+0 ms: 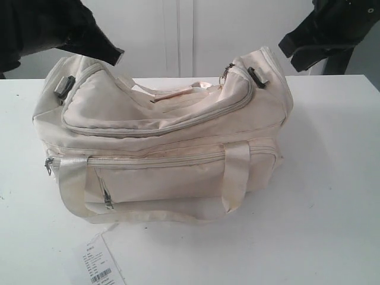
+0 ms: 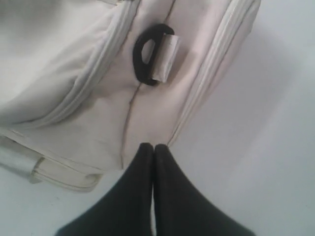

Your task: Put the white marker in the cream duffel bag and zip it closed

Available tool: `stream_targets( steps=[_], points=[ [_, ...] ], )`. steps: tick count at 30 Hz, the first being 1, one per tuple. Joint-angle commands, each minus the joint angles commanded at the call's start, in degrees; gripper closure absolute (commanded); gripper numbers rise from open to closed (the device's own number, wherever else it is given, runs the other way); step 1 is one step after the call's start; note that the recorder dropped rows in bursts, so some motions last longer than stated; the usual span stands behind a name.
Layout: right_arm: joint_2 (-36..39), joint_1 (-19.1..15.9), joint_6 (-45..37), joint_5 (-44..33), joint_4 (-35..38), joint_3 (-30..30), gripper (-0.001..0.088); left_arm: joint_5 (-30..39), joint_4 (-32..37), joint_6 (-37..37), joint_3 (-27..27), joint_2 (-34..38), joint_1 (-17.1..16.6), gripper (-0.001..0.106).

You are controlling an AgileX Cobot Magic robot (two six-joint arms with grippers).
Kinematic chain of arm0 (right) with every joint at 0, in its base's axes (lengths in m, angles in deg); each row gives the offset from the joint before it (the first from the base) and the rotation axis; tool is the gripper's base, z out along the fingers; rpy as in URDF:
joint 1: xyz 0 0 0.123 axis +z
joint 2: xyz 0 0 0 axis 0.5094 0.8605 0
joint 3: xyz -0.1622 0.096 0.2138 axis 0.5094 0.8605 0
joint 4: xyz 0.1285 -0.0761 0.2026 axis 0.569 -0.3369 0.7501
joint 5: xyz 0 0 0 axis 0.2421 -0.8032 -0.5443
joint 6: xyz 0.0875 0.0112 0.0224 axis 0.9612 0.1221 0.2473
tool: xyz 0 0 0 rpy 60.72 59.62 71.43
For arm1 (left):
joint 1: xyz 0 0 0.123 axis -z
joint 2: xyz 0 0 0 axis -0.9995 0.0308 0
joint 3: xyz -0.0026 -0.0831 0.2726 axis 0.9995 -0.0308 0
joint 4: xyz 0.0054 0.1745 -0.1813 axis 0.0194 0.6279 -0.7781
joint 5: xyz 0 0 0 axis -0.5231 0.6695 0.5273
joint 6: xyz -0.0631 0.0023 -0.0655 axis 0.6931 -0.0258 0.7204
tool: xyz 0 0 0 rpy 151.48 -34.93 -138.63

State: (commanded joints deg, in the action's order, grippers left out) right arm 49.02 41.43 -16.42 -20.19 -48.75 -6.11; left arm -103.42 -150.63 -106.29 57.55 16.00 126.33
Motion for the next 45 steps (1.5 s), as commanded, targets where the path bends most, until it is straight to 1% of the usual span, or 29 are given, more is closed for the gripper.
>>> stream_targets(
  steps=[2,4,6,7,13,14,17,20,21,22,23,24,25,26,27,28,30,31,32,33,34,35,36,37,38,39,40,45],
  points=[
    [-0.4,0.0,1.6,-0.3,-1.5,0.0,0.0868,0.6,-1.7,0.0,0.0,0.0,-0.5,0.105],
    [-1.1,-0.3,1.8,-0.4,-2.2,0.0,0.0868,3.3,-4.1,0.0,0.0,-0.4,-0.8,0.105],
    [-2.1,-0.9,2.3,-0.4,-2.5,0.0,0.0868,9.3,-6.4,0.0,0.0,-1.1,-0.8,0.105],
    [-2.4,-1.5,2.7,-0.4,-3.1,0.0,0.0868,12.7,-6.4,0.0,0.0,-1.3,-0.8,0.105],
    [-4.1,-5.7,10.7,-0.2,-9.0,0.0,0.0868,35.8,-6.4,0.0,-0.1,-3.9,-0.8,0.105],
    [-4.8,-6.5,13.2,1.0,-9.1,0.0,0.0868,43.9,-6.4,0.0,-0.1,-4.6,-0.8,0.105],
    [-5.5,-6.6,13.9,1.8,-9.1,0.0,0.0868,54.9,-6.4,0.7,-0.1,-4.8,-0.8,0.105],
    [-5.8,-6.6,13.9,1.8,-9.1,0.0,0.0868,69.8,-5.9,5.4,-0.7,-4.8,-0.8,0.105],
    [-5.7,-6.6,13.9,1.9,-9.1,0.0,0.0868,79.4,0.7,10.9,-1.0,-4.8,-0.8,0.105],
    [-5.7,-6.6,13.9,1.9,-9.1,0.0,0.0868,84.7,6.3,15.2,-1.0,-4.6,-0.8,0.105],
    [-5.7,-6.6,13.9,1.9,-9.1,0.0,0.0868,93.8,16.6,23.5,-1.0,-4.5,-0.8,0.105],
    [-5.7,-6.6,13.9,2.0,-9.1,0.0,0.0868,98.1,23.1,27.8,-1.0,-4.5,-0.8,0.105],
    [-5.7,-6.6,13.9,2.1,-9.1,0.0,0.0868,102.1,38.8,39.3,-1.0,-4.8,-0.8,0.105],
    [-5.7,-6.6,13.9,2.2,-9.1,0.0,0.0868,102.1,48.1,47.1,-1.0,-5.3,-0.8,0.105],
    [-5.7,-6.6,14.6,2.2,-9.0,0.0,0.0868,102.5,64.5,62.5,-1.0,-6.1,-0.8,0.105],
    [-5.7,-6.6,17.6,2.2,-8.3,0.0,0.0868,104.1,76.7,74.4,-1.0,-6.7,-0.8,0.105],
    [-5.7,-6.6,18.6,2.8,-8.3,0.0,0.0868,105.9,86.6,86.8,-1.0,-7.9,-0.8,0.105],
    [-5.7,-6.6,18.6,2.8,-8.3,0.0,0.0868,105.9,88.3,91.6,-1.0,-8.7,-0.8,0.105],
    [-5.7,-6.6,18.6,2.8,-8.3,0.0,0.0868,105.4,91.2,99.3,-1.0,-9.6,-0.8,0.105],
    [-5.7,-6.6,18.6,2.8,-8.3,0.0,0.0868,105.4,93.5,103.9,-1.0,-10.4,-0.8,0.105],
    [-5.7,-6.6,18.6,2.8,-8.3,0.0,0.0868,107.0,98.1,112.4,-1.0,-11.7,-0.8,0.105],
    [-5.7,-6.6,18.6,2.8,-8.3,0.0,0.0868,110.3,102.0,118.6,-1.0,-12.6,-0.8,0.105],
    [-5.7,-6.6,18.6,2.8,-8.3,0.0,0.0868,112.0,103.8,121.0,-1.0,-13.2,-0.8,0.105],
    [-5.7,-6.6,18.6,2.8,-8.3,0.0,0.0868,114.3,105.5,126.8,-1.0,-13.9,-0.8,0.105],
    [-5.7,-6.6,18.6,2.8,-8.3,0.0,0.0868,115.0,105.7,130.5,-1.0,-14.2,-0.8,0.105],
    [-5.7,-6.6,18.6,2.8,-8.3,0.0,0.0868,115.3,105.6,136.0,-1.0,-14.5,-0.8,0.105],
    [-5.7,-6.6,18.6,2.8,-8.3,0.0,0.0868,115.1,105.6,137.0,-1.0,-14.6,-0.8,0.105],
    [-5.7,-6.6,18.6,2.8,-8.3,0.0,0.0868,115.2,105.8,136.2,-1.0,-14.6,-0.8,0.105]
  ],
)
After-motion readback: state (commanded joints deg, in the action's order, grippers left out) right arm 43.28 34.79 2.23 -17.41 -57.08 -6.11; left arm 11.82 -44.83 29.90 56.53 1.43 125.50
